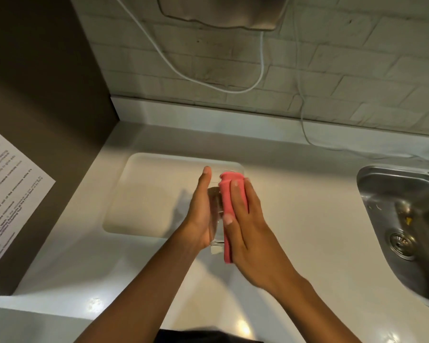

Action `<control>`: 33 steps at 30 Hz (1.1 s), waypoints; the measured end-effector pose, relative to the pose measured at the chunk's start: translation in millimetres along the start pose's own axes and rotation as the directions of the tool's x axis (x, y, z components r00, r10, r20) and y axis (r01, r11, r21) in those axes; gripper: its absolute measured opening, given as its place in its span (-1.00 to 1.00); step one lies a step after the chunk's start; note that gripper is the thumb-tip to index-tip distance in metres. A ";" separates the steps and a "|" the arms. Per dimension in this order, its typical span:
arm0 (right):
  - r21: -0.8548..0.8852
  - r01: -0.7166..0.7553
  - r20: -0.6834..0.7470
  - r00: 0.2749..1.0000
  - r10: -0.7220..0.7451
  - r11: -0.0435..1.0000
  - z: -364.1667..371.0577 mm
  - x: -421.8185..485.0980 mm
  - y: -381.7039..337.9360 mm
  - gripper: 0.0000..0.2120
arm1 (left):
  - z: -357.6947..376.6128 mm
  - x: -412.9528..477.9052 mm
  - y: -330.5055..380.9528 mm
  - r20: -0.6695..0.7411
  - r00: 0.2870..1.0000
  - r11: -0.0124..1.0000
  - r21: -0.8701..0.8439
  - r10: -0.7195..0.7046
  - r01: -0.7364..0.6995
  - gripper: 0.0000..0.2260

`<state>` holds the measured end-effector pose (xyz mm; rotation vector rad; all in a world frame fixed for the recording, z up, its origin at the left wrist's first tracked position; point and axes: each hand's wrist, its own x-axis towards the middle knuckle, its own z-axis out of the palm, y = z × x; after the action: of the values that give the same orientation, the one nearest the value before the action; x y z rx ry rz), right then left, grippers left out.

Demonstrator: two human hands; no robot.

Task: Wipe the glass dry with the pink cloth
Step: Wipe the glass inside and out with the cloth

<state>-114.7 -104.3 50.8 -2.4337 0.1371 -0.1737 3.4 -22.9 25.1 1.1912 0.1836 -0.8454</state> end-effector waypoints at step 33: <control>0.218 -0.074 -0.087 0.992 0.095 0.973 -9.1 11.7 -2.6 -0.46 | 0.9 -3.7 -6.1 0.074 0.994 0.997 -0.008 -0.081 0.082 -0.24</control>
<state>-104.5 -109.8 60.4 -2.2002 0.2517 -0.2551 -3.5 -22.6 22.9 1.1462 0.1778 -0.9571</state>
